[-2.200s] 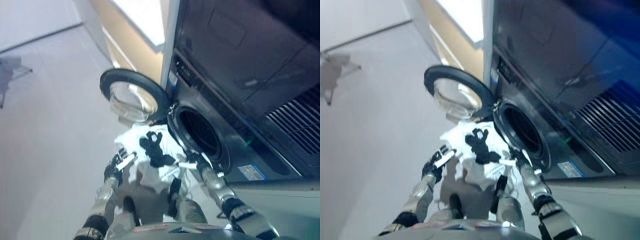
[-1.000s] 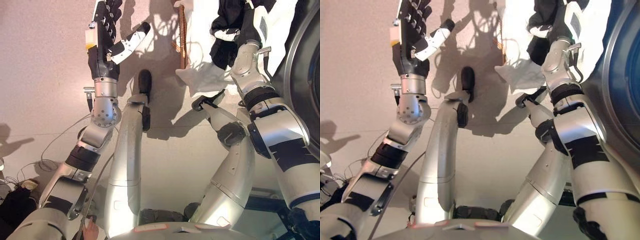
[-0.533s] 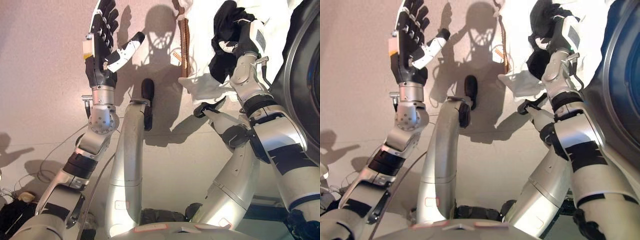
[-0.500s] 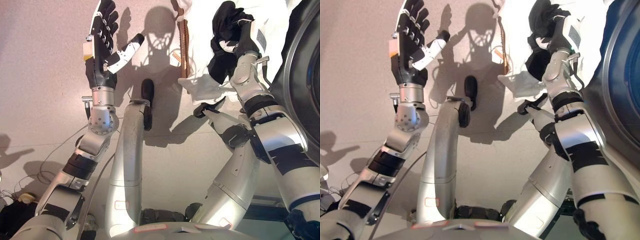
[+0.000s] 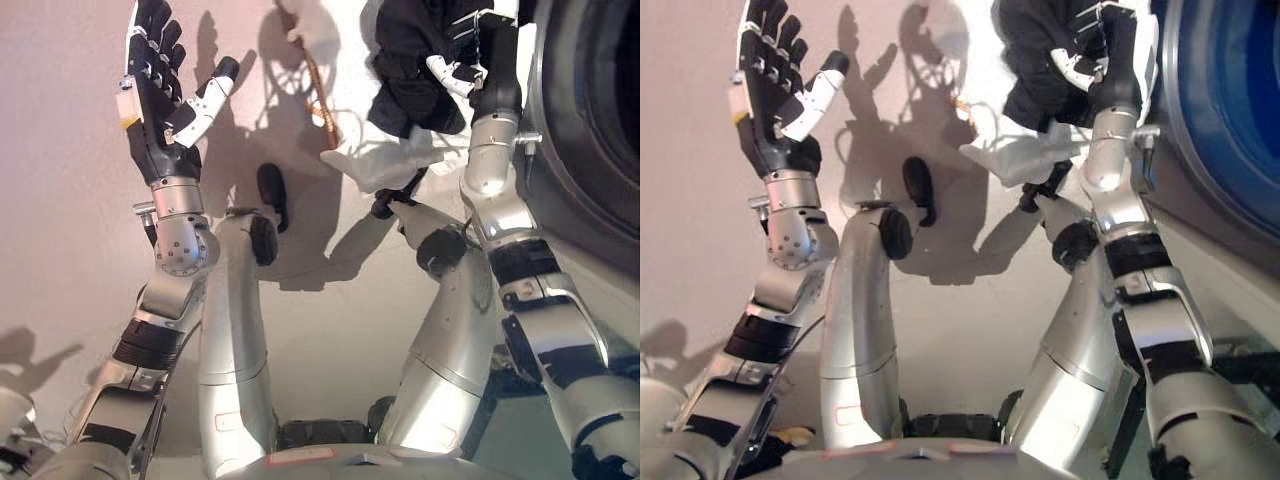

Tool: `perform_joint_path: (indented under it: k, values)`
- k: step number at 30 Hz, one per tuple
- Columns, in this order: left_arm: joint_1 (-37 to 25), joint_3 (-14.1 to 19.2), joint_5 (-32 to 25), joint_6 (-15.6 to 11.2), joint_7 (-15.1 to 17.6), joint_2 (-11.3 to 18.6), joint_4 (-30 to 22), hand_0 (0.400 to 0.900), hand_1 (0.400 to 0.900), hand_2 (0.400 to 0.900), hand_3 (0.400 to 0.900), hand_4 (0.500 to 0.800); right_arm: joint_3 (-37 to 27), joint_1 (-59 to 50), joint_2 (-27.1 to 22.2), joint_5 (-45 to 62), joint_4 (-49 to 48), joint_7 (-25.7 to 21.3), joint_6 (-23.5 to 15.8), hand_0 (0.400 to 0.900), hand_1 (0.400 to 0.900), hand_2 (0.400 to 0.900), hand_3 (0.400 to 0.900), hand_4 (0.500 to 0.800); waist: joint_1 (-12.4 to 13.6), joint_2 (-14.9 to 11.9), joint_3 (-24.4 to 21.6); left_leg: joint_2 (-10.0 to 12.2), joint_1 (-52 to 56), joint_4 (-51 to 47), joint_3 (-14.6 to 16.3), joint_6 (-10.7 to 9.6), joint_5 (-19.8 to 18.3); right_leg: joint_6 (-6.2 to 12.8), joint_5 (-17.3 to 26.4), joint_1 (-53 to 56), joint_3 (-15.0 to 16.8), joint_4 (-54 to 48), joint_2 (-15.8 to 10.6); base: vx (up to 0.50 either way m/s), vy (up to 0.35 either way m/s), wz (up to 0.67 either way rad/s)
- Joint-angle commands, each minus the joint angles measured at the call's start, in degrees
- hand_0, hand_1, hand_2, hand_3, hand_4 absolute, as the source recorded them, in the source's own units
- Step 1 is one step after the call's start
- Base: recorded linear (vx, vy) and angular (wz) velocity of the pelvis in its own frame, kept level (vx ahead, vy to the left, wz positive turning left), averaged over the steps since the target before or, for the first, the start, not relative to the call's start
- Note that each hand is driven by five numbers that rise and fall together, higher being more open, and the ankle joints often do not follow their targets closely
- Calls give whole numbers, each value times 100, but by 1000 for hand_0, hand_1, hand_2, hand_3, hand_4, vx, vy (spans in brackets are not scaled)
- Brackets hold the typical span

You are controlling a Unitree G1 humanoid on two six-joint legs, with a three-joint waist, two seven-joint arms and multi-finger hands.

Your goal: Put the clothes in the basket into the washing machine.

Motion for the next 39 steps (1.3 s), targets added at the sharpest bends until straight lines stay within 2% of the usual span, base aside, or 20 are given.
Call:
perform_joint_path:
  k: [1, 6, 9, 12, 15, 16, 17, 18, 19, 20, 22, 25, 31, 33, 34, 39]
  values:
    - [595, 320, 338, -400, 111, -269, -657, 900, 900, 900, 900, 800, -686, 611, -155, 533, -1063, -256, -848, 400, 400, 400, 400, 500, -186, 126, -864, -333, 221, -1188, -307, -174, 351, 470, -488, -474, -426, 252, 218, -11, -1, -16]
    - [815, 425, 279, -361, 179, -274, -713, 900, 900, 900, 900, 800, -1429, 1009, 255, 1267, -1874, -472, -1253, 400, 400, 400, 400, 500, -344, 78, -967, -272, 277, -1161, -239, -130, 295, 465, -494, -438, -395, 194, 336, -9, 7, -17]
    - [899, 458, 249, -366, 270, -293, -792, 900, 900, 900, 900, 800, -1836, 968, 472, 1501, -2021, -851, -1516, 400, 400, 400, 400, 500, -401, 100, -1025, -238, 281, -1144, -209, -107, 268, 456, -528, -458, -374, 213, 376, 5, 8, -12]
    - [973, 404, 230, -430, 376, -307, -842, 900, 900, 900, 900, 800, -2255, 678, 560, 1427, -1715, -1588, -1742, 400, 400, 400, 400, 500, -400, 170, -1099, -238, 290, -1129, -202, -98, 250, 438, -590, -500, -323, 300, 360, 14, 4, 0]
    - [988, 315, 199, -499, 443, -273, -870, 900, 900, 900, 900, 800, -2473, 201, 350, 1381, -935, -2230, -1690, 400, 400, 400, 400, 500, -344, 244, -1158, -248, 306, -1113, -205, -96, 235, 436, -619, -536, -266, 377, 331, 13, 3, 5]
    - [959, 305, 201, -503, 453, -276, -874, 900, 900, 900, 900, 800, -2455, 114, 294, 1381, -824, -2271, -1730, 400, 400, 400, 400, 500, -333, 254, -1139, -250, 294, -1106, -205, -96, 229, 438, -623, -551, -262, 388, 326, 22, -15, 10]
    - [988, 185, 202, -541, 487, -204, -903, 900, 900, 900, 900, 800, -2570, -249, -31, 1354, -90, -2789, -1582, 400, 400, 400, 400, 500, -272, 298, -1208, -264, 315, -1118, -210, -100, 227, 443, -638, -563, -231, 410, 299, 20, -22, 10]
    - [977, 117, 203, -563, 529, -171, -908, 900, 900, 900, 900, 800, -2543, -535, -266, 1430, 307, -3008, -1551, 400, 400, 400, 400, 500, -226, 328, -1226, -264, 314, -1126, -208, -105, 227, 440, -650, -576, -209, 422, 282, 20, -23, 10]
    - [939, 105, 207, -569, 545, -188, -908, 900, 900, 900, 900, 800, -2499, -651, -358, 1465, 453, -3028, -1589, 400, 400, 400, 400, 500, -216, 349, -1202, -264, 306, -1125, -203, -106, 225, 440, -652, -591, -202, 427, 281, 4, -19, 7]
    - [951, -121, 214, -556, 538, -88, -926, 900, 900, 900, 900, 800, -2376, -1020, -731, 1576, 1138, -3254, -1342, 400, 400, 400, 400, 500, -153, 365, -1245, -274, 313, -1128, -205, -114, 228, 440, -657, -589, -171, 443, 257, 0, -12, 7]
    - [878, -380, 221, -570, 499, 23, -949, 900, 900, 900, 900, 800, -2044, -1534, -1345, 1844, 2257, -3273, -1137, 400, 400, 400, 400, 500, -47, 421, -1260, -280, 323, -1155, -183, -132, 230, 448, -665, -609, -127, 445, 233, 1, -30, 11]
    - [808, -645, 154, -574, 387, 118, -956, 900, 900, 900, 900, 800, -1460, -2237, -1974, 2408, 3509, -2913, -966, 400, 400, 400, 400, 500, 94, 487, -1274, -283, 332, -1200, -166, -158, 250, 450, -667, -629, -65, 426, 221, -2, -49, 9]
    - [659, -912, 44, -496, 142, 243, -920, 900, 900, 900, 900, 800, -670, -3157, -2517, 3149, 4765, -2215, -795, 400, 400, 400, 400, 500, 235, 597, -1302, -274, 308, -1198, -124, -182, 269, 440, -658, -723, 45, 448, 213, -1, -33, 3]
    - [636, -954, 17, -507, 72, 243, -919, 900, 900, 900, 900, 800, -511, -3308, -2553, 3255, 4835, -2050, -825, 547, 547, 547, 547, 588, 240, 632, -1304, -274, 296, -1197, -110, -194, 286, 440, -652, -758, 71, 456, 220, 0, 0, 0]
    - [609, -943, 0, -516, 45, 232, -910, 900, 900, 900, 900, 800, -462, -3327, -2548, 3310, 4878, -1963, -821, 900, 900, 900, 900, 800, 227, 653, -1306, -272, 290, -1190, -107, -201, 294, 438, -649, -776, 93, 463, 232, 0, 0, 0]
    - [500, -965, -24, -506, 18, 192, -812, 900, 900, 900, 900, 800, -403, -3362, -2409, 3495, 4878, -1791, -1010, 900, 900, 900, 900, 800, 201, 683, -1350, -290, 249, -1149, -90, -210, 314, 450, -598, -800, 115, 465, 260, 0, 0, 0]
